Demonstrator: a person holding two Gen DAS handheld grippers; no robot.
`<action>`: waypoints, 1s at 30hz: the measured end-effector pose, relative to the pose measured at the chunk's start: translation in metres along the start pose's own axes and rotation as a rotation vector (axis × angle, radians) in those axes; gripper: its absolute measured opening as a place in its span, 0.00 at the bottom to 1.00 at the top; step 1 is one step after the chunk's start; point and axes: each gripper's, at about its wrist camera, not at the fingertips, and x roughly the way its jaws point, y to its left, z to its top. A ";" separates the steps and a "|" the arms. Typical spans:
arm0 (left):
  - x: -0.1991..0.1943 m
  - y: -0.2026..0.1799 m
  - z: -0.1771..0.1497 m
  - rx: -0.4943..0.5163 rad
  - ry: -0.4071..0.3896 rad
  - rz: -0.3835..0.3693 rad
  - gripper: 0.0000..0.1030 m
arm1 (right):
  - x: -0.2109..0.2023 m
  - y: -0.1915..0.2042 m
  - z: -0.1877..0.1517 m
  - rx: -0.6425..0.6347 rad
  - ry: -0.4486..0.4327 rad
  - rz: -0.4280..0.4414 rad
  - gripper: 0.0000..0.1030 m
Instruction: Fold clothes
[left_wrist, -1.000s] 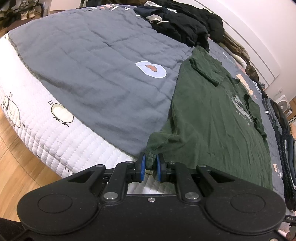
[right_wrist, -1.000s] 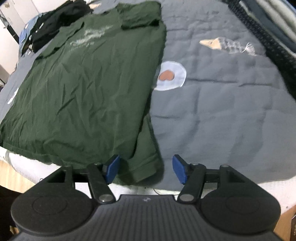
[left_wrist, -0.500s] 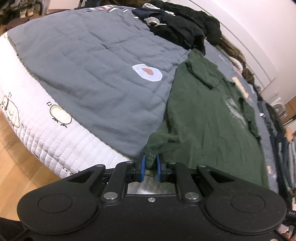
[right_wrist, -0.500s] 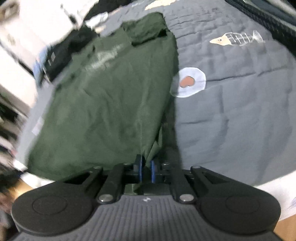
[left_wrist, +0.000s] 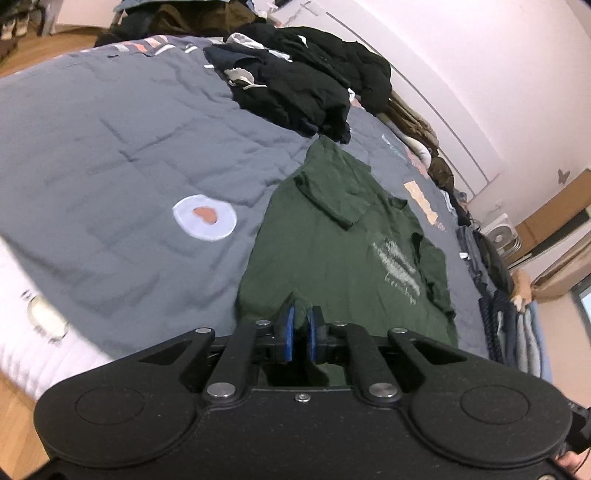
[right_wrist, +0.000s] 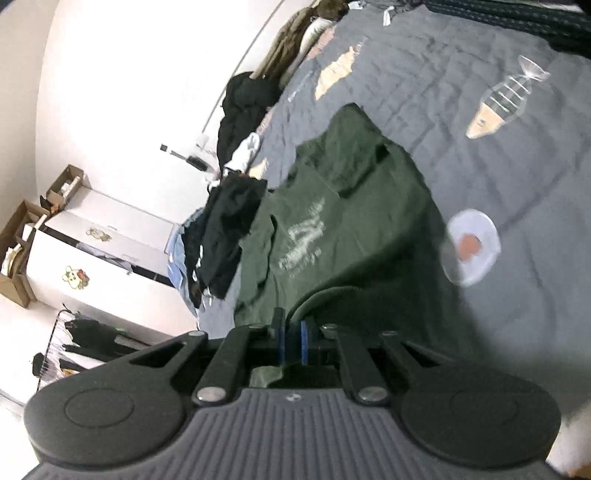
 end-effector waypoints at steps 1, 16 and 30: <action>0.006 0.000 0.006 -0.001 0.003 -0.002 0.08 | 0.006 0.000 0.005 0.008 -0.005 0.007 0.07; 0.111 -0.032 0.104 0.031 0.031 0.001 0.09 | 0.087 -0.012 0.080 0.109 -0.132 -0.063 0.07; 0.086 -0.051 0.086 0.561 -0.013 0.068 0.49 | 0.101 -0.011 0.096 -0.164 -0.207 -0.324 0.44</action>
